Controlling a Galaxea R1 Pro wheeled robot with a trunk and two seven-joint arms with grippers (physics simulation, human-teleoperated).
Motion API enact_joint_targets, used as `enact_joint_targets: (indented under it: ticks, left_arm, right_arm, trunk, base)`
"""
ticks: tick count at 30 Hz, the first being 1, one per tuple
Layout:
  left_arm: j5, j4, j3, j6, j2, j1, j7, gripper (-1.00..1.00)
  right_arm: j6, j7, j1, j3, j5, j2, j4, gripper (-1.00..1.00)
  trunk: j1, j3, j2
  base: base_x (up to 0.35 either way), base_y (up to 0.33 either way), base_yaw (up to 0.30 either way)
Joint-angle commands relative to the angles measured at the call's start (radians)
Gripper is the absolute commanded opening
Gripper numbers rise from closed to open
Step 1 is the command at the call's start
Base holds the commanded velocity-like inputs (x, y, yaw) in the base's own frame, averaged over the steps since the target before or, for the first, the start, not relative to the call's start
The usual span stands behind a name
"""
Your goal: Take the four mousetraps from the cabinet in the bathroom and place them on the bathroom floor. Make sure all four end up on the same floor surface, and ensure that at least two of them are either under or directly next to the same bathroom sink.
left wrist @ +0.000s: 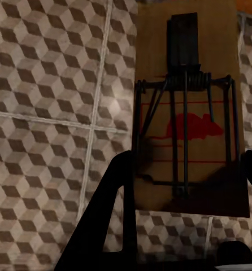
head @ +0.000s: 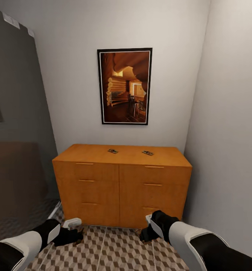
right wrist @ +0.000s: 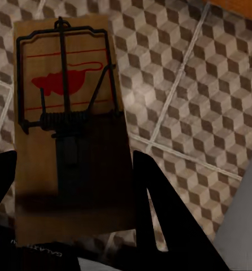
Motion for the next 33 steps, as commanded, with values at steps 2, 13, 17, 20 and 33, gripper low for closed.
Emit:
enact_joint_targets:
  ticks: [2,13,17,20,33]
  left_arm:
    - [0.04,0.001,-0.007,-0.005,0.0,0.028,-0.002,-1.0]
    - [0.131,0.002,-0.007,-0.173,-0.006,0.223,0.069,-1.0]
    - [0.168,0.002,-0.007,-0.223,-0.021,0.274,0.091,-1.0]
    - [0.193,0.002,-0.007,-0.273,-0.037,0.308,0.098,-1.0]
    - [0.23,0.002,-0.006,-0.334,-0.051,0.401,0.101,-1.0]
  right_arm:
    - [-0.02,0.005,0.035,0.007,0.001,0.0,0.003,-1.0]
    - [-0.121,0.003,0.213,0.008,0.0,0.0,0.005,-1.0]
    - [-0.168,-0.001,0.276,0.008,0.0,0.0,0.005,-1.0]
    - [-0.199,-0.012,0.308,0.008,-0.001,0.0,0.005,-1.0]
    - [-0.27,-0.026,0.37,0.008,0.0,0.0,0.006,-1.0]
  trunk:
    - [0.0,-0.001,-0.001]
    - [0.0,-0.001,-0.001]
    - [0.0,-0.001,-0.001]
    - [0.0,-0.001,-0.001]
    - [0.0,-0.001,-0.001]
  base:
    - [0.0,0.0,0.203]
    - [0.0,0.0,0.258]
    - [0.0,0.0,0.269]
    - [0.0,0.0,0.27]
    - [0.0,0.0,0.27]
